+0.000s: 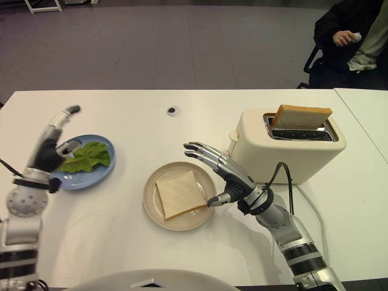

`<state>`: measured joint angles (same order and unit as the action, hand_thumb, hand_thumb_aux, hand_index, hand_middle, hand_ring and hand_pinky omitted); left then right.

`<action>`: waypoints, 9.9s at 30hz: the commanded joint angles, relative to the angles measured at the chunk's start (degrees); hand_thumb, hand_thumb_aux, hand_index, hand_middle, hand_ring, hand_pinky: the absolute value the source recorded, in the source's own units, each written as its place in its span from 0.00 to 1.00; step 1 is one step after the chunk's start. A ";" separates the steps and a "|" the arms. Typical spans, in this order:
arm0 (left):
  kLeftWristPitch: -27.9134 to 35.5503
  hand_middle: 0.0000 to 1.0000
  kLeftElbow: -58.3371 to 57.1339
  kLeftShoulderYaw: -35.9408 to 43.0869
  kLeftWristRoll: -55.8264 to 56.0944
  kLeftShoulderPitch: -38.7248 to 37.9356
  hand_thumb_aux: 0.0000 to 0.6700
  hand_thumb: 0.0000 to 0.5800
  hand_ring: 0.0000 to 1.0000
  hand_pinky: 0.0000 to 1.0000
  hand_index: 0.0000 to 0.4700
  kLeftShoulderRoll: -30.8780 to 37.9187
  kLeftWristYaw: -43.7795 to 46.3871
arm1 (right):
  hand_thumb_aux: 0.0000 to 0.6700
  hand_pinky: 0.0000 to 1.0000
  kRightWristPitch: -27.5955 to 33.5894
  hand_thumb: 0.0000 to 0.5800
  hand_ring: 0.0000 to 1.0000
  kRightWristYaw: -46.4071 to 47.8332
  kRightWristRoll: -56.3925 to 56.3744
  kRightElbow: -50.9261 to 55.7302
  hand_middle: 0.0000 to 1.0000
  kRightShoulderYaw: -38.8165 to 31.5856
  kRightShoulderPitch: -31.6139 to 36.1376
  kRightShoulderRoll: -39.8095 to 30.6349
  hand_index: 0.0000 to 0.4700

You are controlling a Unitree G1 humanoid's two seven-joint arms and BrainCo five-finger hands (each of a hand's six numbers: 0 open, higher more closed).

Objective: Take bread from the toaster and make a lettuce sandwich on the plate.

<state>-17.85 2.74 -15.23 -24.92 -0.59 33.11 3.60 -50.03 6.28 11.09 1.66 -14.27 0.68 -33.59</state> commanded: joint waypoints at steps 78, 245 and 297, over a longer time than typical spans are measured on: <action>6.03 0.00 7.49 39.37 -20.97 -2.29 0.00 0.00 0.00 0.00 0.00 -9.72 0.51 | 0.00 0.00 -2.00 0.00 0.00 9.28 0.41 5.34 0.00 4.07 3.07 7.97 0.00; -6.27 0.00 5.07 36.49 -23.84 -9.16 0.00 0.00 0.00 0.00 0.00 -0.36 12.45 | 0.00 0.00 -3.04 0.00 0.00 -1.45 6.33 1.95 0.00 0.34 5.70 -5.31 0.00; -8.34 1.00 8.56 37.25 -25.61 -10.59 1.00 1.00 1.00 1.00 1.00 -0.87 10.08 | 1.00 0.95 19.44 1.00 0.95 21.74 22.30 -3.18 0.95 -8.32 -7.48 -5.62 1.00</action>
<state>-28.39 14.28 21.72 -47.76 -12.82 32.92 13.90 -33.82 27.41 29.23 -5.02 -21.08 -6.45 -39.72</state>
